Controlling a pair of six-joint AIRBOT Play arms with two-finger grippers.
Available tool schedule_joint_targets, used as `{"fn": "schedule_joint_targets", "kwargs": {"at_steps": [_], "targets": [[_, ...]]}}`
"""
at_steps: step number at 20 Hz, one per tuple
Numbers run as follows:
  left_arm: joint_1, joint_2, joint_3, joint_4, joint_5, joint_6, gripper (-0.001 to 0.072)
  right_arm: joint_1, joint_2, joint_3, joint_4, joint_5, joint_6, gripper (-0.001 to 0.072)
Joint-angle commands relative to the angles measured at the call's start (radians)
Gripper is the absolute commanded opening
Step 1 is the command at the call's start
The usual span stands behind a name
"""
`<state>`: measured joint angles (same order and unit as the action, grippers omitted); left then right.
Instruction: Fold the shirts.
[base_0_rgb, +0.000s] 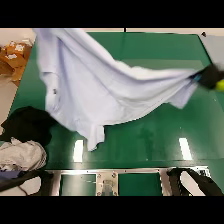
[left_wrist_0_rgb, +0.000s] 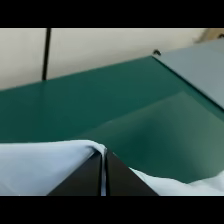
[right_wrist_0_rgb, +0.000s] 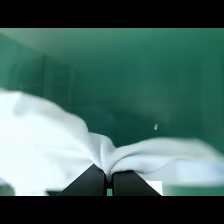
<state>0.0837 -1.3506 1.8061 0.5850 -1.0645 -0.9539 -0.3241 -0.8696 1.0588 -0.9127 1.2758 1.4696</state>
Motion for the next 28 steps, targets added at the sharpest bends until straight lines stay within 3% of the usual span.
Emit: {"fn": "schedule_joint_targets", "kwargs": {"at_steps": [1, 3, 6, 8, 10, 11, 12, 13, 14, 15, 16, 17, 19, 20, 21, 23, 28], "targets": [[-0.103, -0.317, -0.008, -0.085, -0.002, 0.119, 0.0022, 0.001, -0.035, -0.444, 0.114, -0.324, -0.04, 0.0021], [-0.176, -0.451, -0.008, -0.085, 0.079, 0.178, 0.0022, 0.001, -0.087, -0.573, 0.179, -0.478, -0.114, 0.002], [-0.224, -0.54, -0.008, -0.085, 0.249, 0.178, 0.0023, 0.0, -0.172, -0.547, 0.184, -0.542, -0.17, 0.0021], [-0.22, -0.546, -0.008, -0.072, 0.247, 0.173, 0.0027, 0.0, -0.225, -0.472, 0.181, -0.551, -0.174, 0.0022], [-0.202, -0.539, 0.012, -0.052, 0.188, 0.13, 0.0538, -0.002, -0.263, -0.373, 0.138, -0.555, -0.174, 0.0168], [-0.182, -0.533, 0.035, -0.037, 0.134, 0.079, 0.054, -0.009, -0.272, -0.309, 0.099, -0.553, -0.173, 0.0219], [-0.152, -0.524, 0.059, -0.026, 0.061, 0.034, 0.054, -0.021, -0.272, -0.248, 0.068, -0.54, -0.173, 0.0329], [-0.117, -0.515, 0.087, -0.016, -0.024, 0.0, 0.0539, -0.042, -0.272, -0.178, 0.051, -0.5, -0.173, 0.0391], [-0.074, -0.497, 0.109, 0.009, -0.121, -0.056, 0.0451, -0.062, -0.272, -0.118, 0.051, -0.455, -0.172, 0.0389], [-0.032, -0.486, 0.125, 0.027, -0.215, -0.097, 0.0123, -0.082, -0.272, -0.066, 0.051, -0.403, -0.173, 0.0365], [0.011, -0.469, 0.128, 0.035, -0.303, -0.105, 0.0022, -0.095, -0.272, -0.034, 0.047, -0.353, -0.173, 0.0243], [0.048, -0.458, 0.128, 0.042, -0.373, -0.145, 0.0021, -0.103, -0.272, -0.019, 0.034, -0.304, -0.173, 0.0151], [0.101, -0.441, 0.127, 0.095, -0.516, -0.19, 0.002, -0.103, -0.272, -0.031, 0.0, -0.214, -0.172, 0.015], [0.115, -0.42, 0.107, 0.157, -0.542, -0.223, 0.0019, -0.103, -0.271, -0.053, 0.0, -0.174, -0.172, 0.0104], [0.127, -0.383, 0.056, 0.191, -0.532, -0.232, 0.0019, -0.101, -0.268, -0.085, 0.003, -0.157, -0.172, 0.0051], [0.129, -0.271, -0.115, 0.257, -0.497, -0.231, 0.0019, -0.103, -0.255, -0.167, 0.003, -0.157, -0.169, 0.0031], [0.127, 0.078, -0.682, 0.388, -0.264, -0.26, 0.0027, -0.101, -0.254, -0.323, 0.006, -0.159, -0.169, 0.0032]]}}
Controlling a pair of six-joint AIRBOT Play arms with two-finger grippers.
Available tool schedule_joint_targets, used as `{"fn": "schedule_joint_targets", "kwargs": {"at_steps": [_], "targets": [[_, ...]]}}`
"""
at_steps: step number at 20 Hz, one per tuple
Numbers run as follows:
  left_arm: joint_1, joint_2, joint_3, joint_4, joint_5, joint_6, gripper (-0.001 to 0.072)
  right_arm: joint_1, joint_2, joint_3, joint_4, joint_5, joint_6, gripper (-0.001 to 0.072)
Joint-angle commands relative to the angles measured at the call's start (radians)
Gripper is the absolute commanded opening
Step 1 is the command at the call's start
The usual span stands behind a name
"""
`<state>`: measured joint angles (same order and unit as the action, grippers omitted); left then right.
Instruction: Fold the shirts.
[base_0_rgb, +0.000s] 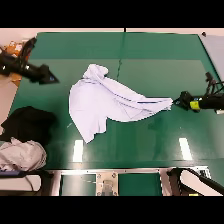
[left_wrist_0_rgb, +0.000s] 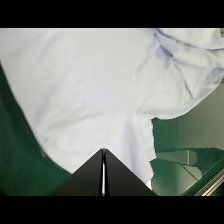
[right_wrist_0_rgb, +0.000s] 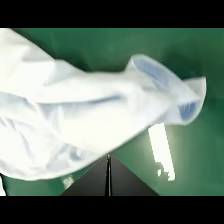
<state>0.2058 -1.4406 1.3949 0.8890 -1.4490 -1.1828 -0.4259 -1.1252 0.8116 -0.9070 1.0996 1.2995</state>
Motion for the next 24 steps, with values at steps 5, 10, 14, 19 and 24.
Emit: {"fn": "schedule_joint_targets", "kwargs": {"at_steps": [5, 10, 14, 19, 24], "targets": [[0.005, 0.21, -0.514, 0.067, 0.378, -0.12, 0.068, 0.025, 0.002, -0.137, 0.061, 0.016, -0.011, 0.0287], [-0.015, 0.103, -0.555, -0.028, 0.411, -0.108, 0.0653, 0.182, 0.001, -0.142, 0.085, -0.087, -0.01, 0.043], [-0.095, 0.026, -0.554, -0.097, 0.505, -0.072, 0.0652, 0.313, -0.007, -0.142, 0.126, -0.156, -0.009, 0.0429], [-0.124, -0.028, -0.554, -0.22, 0.578, -0.01, 0.0649, 0.411, -0.058, -0.142, 0.152, -0.206, 0.002, 0.043], [-0.124, -0.04, -0.539, -0.216, 0.558, 0.04, 0.0023, 0.482, -0.144, -0.131, 0.185, -0.308, 0.002, 0.0429]]}}
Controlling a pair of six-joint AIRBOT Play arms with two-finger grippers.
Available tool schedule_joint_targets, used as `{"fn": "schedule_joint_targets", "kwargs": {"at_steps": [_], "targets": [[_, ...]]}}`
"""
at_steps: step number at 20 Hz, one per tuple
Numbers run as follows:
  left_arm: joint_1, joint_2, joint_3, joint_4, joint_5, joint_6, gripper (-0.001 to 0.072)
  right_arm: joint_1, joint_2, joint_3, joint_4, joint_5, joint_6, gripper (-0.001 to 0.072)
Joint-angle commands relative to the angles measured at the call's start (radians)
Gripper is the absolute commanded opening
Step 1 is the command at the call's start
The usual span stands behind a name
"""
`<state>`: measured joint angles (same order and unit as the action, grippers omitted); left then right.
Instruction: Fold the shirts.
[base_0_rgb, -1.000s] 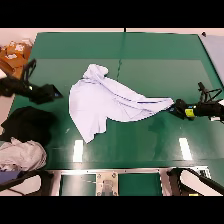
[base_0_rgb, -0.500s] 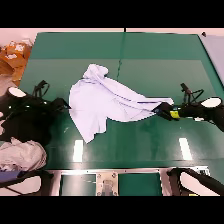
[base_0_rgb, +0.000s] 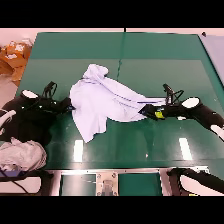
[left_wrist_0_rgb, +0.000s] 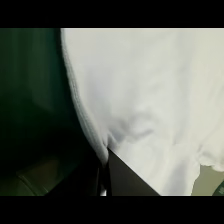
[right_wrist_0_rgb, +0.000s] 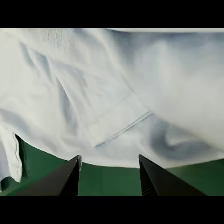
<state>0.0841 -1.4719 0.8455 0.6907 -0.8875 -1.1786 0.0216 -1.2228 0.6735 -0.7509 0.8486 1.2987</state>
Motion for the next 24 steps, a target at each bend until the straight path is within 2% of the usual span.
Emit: {"fn": "schedule_joint_targets", "kwargs": {"at_steps": [1, 6, 8, 11, 13, 17, 18, 20, 24], "targets": [[-0.002, -0.008, 0.016, -0.017, -0.014, 0.037, 0.0023, 0.034, -0.069, 0.018, 0.037, -0.06, 0.002, 0.0429], [-0.002, -0.008, 0.02, -0.006, -0.034, 0.037, 0.0023, 0.058, -0.194, 0.085, 0.064, -0.075, 0.002, 0.0423], [-0.002, -0.008, 0.02, -0.005, -0.057, 0.063, 0.0023, 0.079, -0.229, 0.117, 0.064, -0.072, 0.002, 0.0371], [-0.002, -0.008, 0.02, 0.034, -0.08, 0.062, 0.0023, 0.091, -0.231, 0.167, 0.07, -0.024, 0.002, 0.0106], [-0.002, -0.008, 0.02, 0.047, -0.088, 0.062, 0.0023, 0.087, -0.231, 0.214, 0.067, 0.032, 0.002, 0.0018], [-0.002, -0.008, 0.02, 0.054, -0.09, 0.062, 0.0022, 0.063, -0.231, 0.277, 0.06, 0.112, 0.002, 0.0038], [-0.002, -0.008, 0.02, 0.058, -0.091, 0.062, 0.0022, 0.049, -0.231, 0.278, 0.059, 0.122, 0.002, 0.0126], [-0.002, -0.008, 0.02, 0.059, -0.093, 0.062, 0.0022, 0.023, -0.231, 0.277, 0.045, 0.134, 0.002, 0.021], [-0.002, -0.008, 0.02, 0.058, -0.098, 0.062, 0.0023, 0.011, -0.232, 0.277, 0.045, 0.159, 0.003, 0.0213]]}}
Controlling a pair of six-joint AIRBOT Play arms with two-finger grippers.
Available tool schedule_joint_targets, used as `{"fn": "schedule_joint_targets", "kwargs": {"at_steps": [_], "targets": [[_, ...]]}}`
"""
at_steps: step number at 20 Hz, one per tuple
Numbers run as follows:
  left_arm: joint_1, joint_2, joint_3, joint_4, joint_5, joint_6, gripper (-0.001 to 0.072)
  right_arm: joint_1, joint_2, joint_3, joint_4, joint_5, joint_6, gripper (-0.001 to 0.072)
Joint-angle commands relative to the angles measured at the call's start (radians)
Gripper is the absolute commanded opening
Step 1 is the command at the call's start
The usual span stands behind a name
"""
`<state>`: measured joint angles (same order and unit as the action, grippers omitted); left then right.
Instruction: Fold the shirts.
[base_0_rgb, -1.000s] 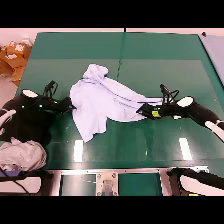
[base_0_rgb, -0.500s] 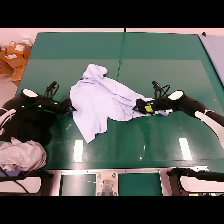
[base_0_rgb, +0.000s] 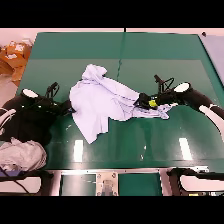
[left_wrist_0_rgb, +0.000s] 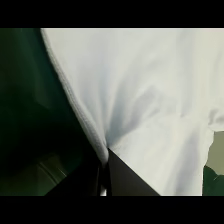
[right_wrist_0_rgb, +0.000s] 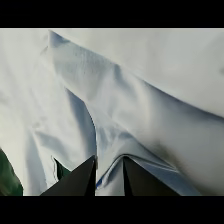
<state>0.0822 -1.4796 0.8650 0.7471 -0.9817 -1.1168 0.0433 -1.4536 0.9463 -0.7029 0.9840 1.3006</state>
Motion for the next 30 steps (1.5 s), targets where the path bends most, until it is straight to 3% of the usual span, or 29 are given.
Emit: {"fn": "schedule_joint_targets", "kwargs": {"at_steps": [1, 8, 10, 11, 13, 16, 19, 22, 25, 26, 27, 28, 29, 30], "targets": [[0.0, -0.001, 0.001, 0.002, -0.004, 0.0, 0.0023, -0.011, -0.003, 0.005, -0.003, 0.019, 0.001, 0.0213], [0.0, -0.001, 0.001, 0.002, -0.006, 0.0, 0.0023, 0.029, -0.017, -0.018, 0.0, -0.026, 0.008, 0.021], [0.0, -0.001, 0.001, 0.002, -0.007, 0.0, 0.0023, 0.055, -0.026, -0.017, 0.039, -0.09, 0.008, 0.0118], [0.0, -0.001, 0.001, 0.002, -0.007, 0.0, 0.0022, 0.066, -0.037, -0.016, 0.056, -0.099, 0.007, 0.0023], [0.0, -0.001, 0.001, 0.008, -0.004, 0.0, 0.0022, 0.074, -0.045, 0.003, 0.092, -0.083, -0.011, 0.0019], [0.0, 0.0, 0.001, 0.059, -0.005, -0.001, 0.0022, 0.018, -0.001, 0.201, 0.119, 0.02, -0.049, 0.0019], [0.0, 0.001, 0.011, 0.119, -0.041, -0.001, 0.0022, -0.096, -0.023, 0.543, 0.06, -0.11, -0.04, 0.0019], [0.0, 0.001, 0.025, 0.163, -0.05, -0.009, 0.0022, -0.187, -0.196, 0.808, -0.015, -0.157, 0.081, 0.0019], [0.0, 0.001, 0.04, 0.19, -0.053, -0.011, 0.0022, -0.233, -0.424, 0.933, -0.018, -0.151, 0.185, 0.0021], [0.0, 0.001, 0.045, 0.199, -0.055, -0.01, 0.0022, -0.242, -0.476, 0.947, -0.007, -0.129, 0.216, 0.0057], [0.0, 0.001, 0.05, 0.203, -0.055, -0.008, 0.0022, -0.248, -0.509, 0.948, 0.005, -0.118, 0.217, 0.0292], [0.0, 0.001, 0.057, 0.21, -0.06, -0.008, 0.0022, -0.253, -0.521, 0.947, 0.004, -0.101, 0.217, 0.0443], [0.0, 0.001, 0.062, 0.212, -0.065, -0.009, 0.0022, -0.263, -0.52, 0.948, 0.005, -0.078, 0.209, 0.0401], [0.0, 0.001, 0.065, 0.212, -0.07, -0.009, 0.0022, -0.28, -0.512, 0.956, 0.007, -0.035, 0.209, 0.0191]]}}
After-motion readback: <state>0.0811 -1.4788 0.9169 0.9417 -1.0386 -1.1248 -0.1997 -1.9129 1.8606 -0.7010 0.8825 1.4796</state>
